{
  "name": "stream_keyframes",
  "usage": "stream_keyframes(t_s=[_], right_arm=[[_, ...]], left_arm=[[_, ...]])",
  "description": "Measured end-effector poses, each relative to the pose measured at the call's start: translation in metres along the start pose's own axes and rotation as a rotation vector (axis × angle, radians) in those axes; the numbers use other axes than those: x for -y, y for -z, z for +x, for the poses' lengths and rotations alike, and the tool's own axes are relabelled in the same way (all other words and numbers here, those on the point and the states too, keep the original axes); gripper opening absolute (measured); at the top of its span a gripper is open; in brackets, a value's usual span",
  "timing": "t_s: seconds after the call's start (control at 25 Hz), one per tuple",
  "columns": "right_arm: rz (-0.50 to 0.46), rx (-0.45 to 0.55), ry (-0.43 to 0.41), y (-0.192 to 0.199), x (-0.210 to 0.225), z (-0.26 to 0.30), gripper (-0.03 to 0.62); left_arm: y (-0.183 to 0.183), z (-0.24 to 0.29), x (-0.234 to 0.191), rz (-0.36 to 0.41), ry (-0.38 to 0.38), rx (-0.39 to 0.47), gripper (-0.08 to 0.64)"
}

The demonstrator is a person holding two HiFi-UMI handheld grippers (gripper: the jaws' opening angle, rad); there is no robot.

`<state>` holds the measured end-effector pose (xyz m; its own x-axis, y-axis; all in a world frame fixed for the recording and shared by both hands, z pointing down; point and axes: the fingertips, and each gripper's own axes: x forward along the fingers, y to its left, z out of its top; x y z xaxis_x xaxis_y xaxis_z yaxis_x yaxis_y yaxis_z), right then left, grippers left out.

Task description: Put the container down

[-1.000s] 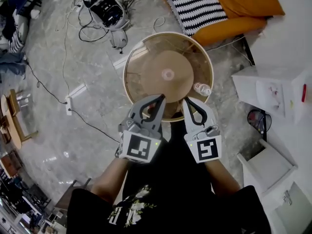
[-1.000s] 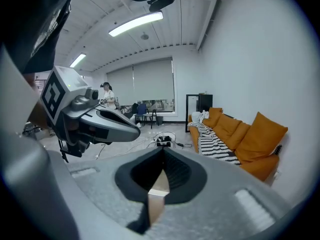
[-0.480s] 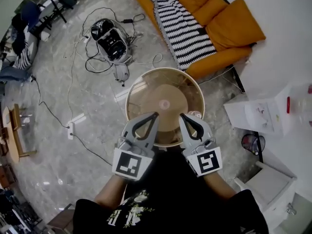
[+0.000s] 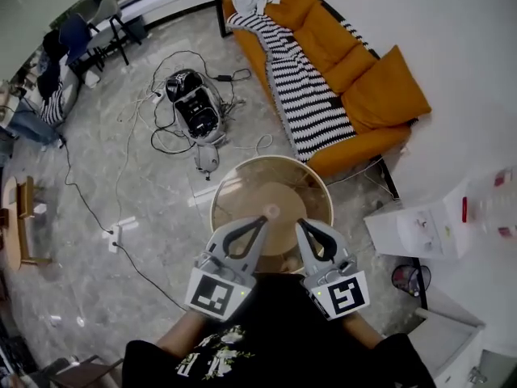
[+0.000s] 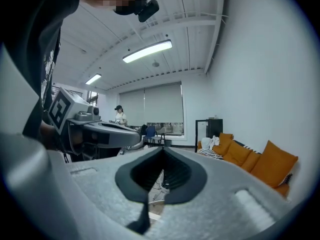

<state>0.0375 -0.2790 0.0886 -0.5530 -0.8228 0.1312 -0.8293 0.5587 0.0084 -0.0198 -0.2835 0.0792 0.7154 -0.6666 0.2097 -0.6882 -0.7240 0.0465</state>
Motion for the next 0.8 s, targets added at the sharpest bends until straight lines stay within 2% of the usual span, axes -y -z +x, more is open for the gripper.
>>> stream_keyframes(t_s=[0.08, 0.4, 0.8], right_arm=[[-0.008, -0.024, -0.002, 0.001, -0.001, -0.002, -0.006], [-0.013, 0.043, -0.047, -0.009, -0.012, -0.005, -0.006], [-0.029, 0.016, -0.06, -0.009, -0.019, -0.01, -0.006]], left_arm=[[-0.001, -0.002, 0.004, -0.003, -0.003, 0.006, 0.014], [-0.002, -0.01, 0.009, 0.022, -0.015, 0.003, 0.014], [-0.001, -0.017, 0.007, 0.027, -0.036, 0.003, 0.014]])
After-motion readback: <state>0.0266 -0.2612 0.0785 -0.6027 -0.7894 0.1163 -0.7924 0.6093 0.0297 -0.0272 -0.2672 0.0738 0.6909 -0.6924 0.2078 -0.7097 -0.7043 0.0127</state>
